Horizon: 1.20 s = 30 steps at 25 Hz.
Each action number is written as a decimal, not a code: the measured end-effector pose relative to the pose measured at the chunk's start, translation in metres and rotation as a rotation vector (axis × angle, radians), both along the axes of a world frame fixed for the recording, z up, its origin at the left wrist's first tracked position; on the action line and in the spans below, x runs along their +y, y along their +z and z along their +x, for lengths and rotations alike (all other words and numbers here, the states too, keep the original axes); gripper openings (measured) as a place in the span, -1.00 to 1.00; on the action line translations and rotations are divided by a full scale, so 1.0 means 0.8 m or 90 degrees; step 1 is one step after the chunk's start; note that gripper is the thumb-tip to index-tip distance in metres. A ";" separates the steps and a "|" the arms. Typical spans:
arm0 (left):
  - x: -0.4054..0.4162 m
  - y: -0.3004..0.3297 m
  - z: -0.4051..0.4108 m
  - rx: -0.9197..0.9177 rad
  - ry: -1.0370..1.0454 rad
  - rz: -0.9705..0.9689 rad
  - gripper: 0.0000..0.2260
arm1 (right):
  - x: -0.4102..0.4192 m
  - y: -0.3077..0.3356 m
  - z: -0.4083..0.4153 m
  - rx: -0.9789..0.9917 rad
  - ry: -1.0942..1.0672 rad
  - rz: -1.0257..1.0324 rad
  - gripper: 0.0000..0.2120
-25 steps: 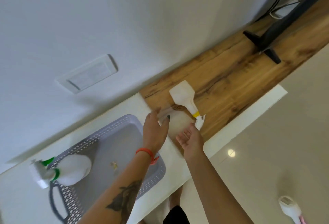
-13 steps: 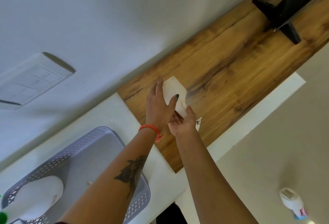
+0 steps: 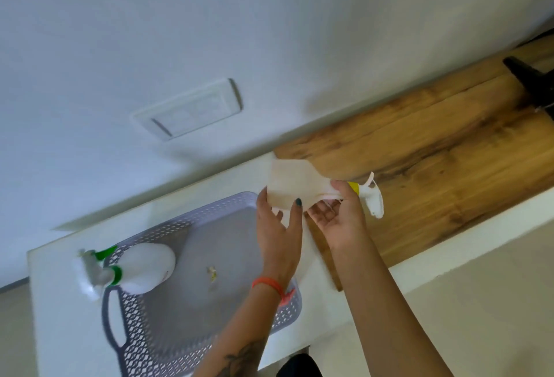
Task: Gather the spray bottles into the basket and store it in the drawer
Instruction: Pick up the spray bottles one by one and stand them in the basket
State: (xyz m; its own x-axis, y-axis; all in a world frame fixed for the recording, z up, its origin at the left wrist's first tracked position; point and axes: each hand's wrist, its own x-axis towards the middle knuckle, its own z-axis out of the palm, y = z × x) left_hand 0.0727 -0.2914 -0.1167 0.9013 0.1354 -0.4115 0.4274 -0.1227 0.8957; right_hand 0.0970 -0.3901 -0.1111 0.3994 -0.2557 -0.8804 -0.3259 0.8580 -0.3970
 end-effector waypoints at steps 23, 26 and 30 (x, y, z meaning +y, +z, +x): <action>0.225 -0.038 -0.098 0.276 0.341 -0.324 -0.45 | 0.249 -0.047 -0.045 -0.409 0.884 -0.729 -0.63; 0.228 -0.042 -0.093 0.273 0.347 -0.329 -0.48 | 0.258 -0.054 -0.041 -0.437 0.887 -0.777 -0.65; 0.226 -0.038 -0.088 0.282 0.342 -0.322 -0.49 | 0.257 -0.056 -0.036 -0.437 0.908 -0.776 -0.62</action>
State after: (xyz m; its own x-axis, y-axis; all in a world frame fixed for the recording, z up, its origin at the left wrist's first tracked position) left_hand 0.0022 -0.1103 -0.1475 0.5098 0.2040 -0.8357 0.6357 0.5652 0.5258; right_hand 0.0681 -0.1844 -0.1556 0.9529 0.2575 -0.1603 0.0291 -0.6037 -0.7967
